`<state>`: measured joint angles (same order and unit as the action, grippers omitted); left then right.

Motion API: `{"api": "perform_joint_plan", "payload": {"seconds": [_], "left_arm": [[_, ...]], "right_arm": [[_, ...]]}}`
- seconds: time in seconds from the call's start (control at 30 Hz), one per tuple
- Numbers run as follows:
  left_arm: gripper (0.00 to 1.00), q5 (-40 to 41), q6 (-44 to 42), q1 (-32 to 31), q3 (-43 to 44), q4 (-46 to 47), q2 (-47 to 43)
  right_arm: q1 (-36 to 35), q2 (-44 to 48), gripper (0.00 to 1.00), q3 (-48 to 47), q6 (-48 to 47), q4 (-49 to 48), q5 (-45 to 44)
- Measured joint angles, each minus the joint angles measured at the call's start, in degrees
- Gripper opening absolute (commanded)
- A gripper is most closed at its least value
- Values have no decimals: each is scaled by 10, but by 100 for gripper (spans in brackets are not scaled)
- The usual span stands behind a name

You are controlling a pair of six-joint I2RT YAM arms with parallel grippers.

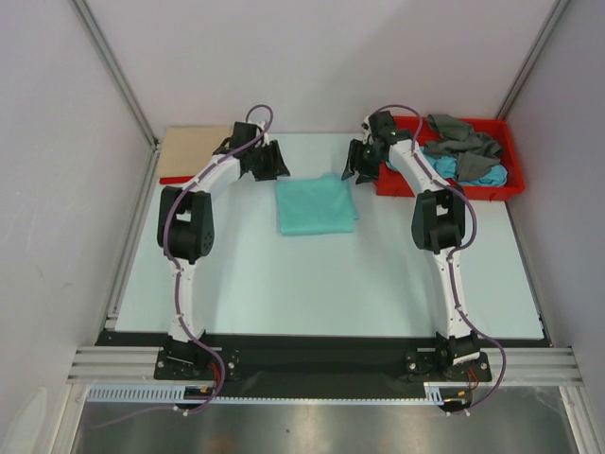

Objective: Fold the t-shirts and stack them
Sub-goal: Fold the tshirt

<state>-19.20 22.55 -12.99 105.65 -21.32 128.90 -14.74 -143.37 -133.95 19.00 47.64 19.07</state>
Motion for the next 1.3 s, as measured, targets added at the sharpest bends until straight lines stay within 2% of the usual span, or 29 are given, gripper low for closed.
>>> {"api": "perform_joint_plan", "payload": {"seconds": [0.2,0.67,1.1,1.3], "left_arm": [[55,5,-22,0,0,-29,2],[55,-9,-16,9,-8,-32,11],[54,-45,9,25,-19,2,14],[51,-70,29,25,-15,17,41]], "right_arm": [[-2,-4,58,-6,-24,10,-12],[-10,-44,57,-46,-37,-17,-15],[-16,-54,48,-47,-38,-54,-21],[-15,-54,47,-47,-37,-64,-21]]}}
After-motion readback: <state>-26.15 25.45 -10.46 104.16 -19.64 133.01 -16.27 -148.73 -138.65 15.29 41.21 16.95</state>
